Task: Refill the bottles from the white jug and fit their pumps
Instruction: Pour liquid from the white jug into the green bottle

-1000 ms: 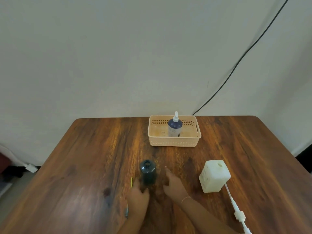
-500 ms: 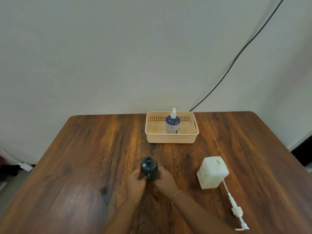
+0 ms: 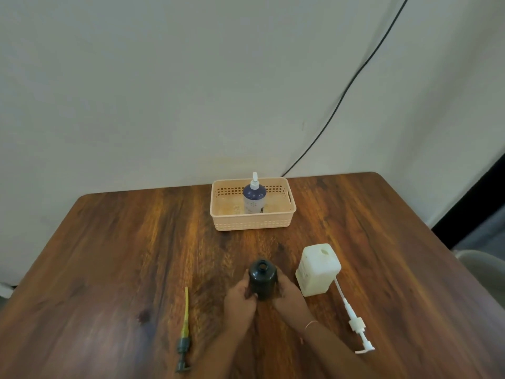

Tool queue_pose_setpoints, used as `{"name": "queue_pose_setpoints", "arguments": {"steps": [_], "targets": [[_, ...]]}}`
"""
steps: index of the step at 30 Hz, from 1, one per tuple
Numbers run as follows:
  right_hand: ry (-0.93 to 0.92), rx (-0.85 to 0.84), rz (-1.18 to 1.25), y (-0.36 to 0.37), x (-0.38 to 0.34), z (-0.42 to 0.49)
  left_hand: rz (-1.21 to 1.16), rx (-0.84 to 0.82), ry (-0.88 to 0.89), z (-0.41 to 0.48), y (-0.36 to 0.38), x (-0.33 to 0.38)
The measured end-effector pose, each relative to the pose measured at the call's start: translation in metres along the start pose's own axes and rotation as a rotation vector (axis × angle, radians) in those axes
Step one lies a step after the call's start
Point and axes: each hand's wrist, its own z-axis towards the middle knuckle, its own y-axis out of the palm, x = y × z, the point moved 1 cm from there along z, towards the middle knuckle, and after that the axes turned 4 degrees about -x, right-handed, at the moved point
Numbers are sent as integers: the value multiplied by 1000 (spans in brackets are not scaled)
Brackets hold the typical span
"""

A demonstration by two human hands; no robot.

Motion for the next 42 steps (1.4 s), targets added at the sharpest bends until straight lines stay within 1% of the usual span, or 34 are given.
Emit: {"name": "queue_pose_setpoints", "arguments": {"steps": [7,10,12,14,17,18,19,20,22,25,28,30,33,35,38,42], "targets": [[23,-7,30,0,-3,-3,0,-11,-2,2,-1,0],[48,-32,-3,-6,-1,-3,21,-15,-1,4,-2,0],[69,-5,-47,-13,1,-7,31,-5,6,5,-7,-2],[14,125,-18,-25,2,-19,36,-4,0,7,-11,-3],[-204,512,-49,-48,1,-42,23,-25,1,9,-16,-3],[-235,641,-52,-56,2,-45,24,-47,16,10,-16,-1],[-228,732,-42,-64,4,-45,34,-69,37,11,-16,0],[-195,775,-34,-70,7,-43,47,-85,58,12,-15,2],[-89,753,-31,-78,17,-32,55,-99,77,14,-12,6],[63,630,-6,-76,35,-15,64,-103,77,17,-9,9],[119,567,65,-67,48,-2,104,-102,79,17,-7,10],[132,607,88,-63,50,4,107,-84,80,17,-7,10],[132,698,101,-58,48,8,162,-56,91,18,-7,11],[92,710,37,-56,46,10,188,-52,97,19,-9,12],[2,615,-141,-54,44,11,232,-63,110,22,-13,14],[-140,465,-472,-51,37,13,250,-67,94,23,-13,15]]}}
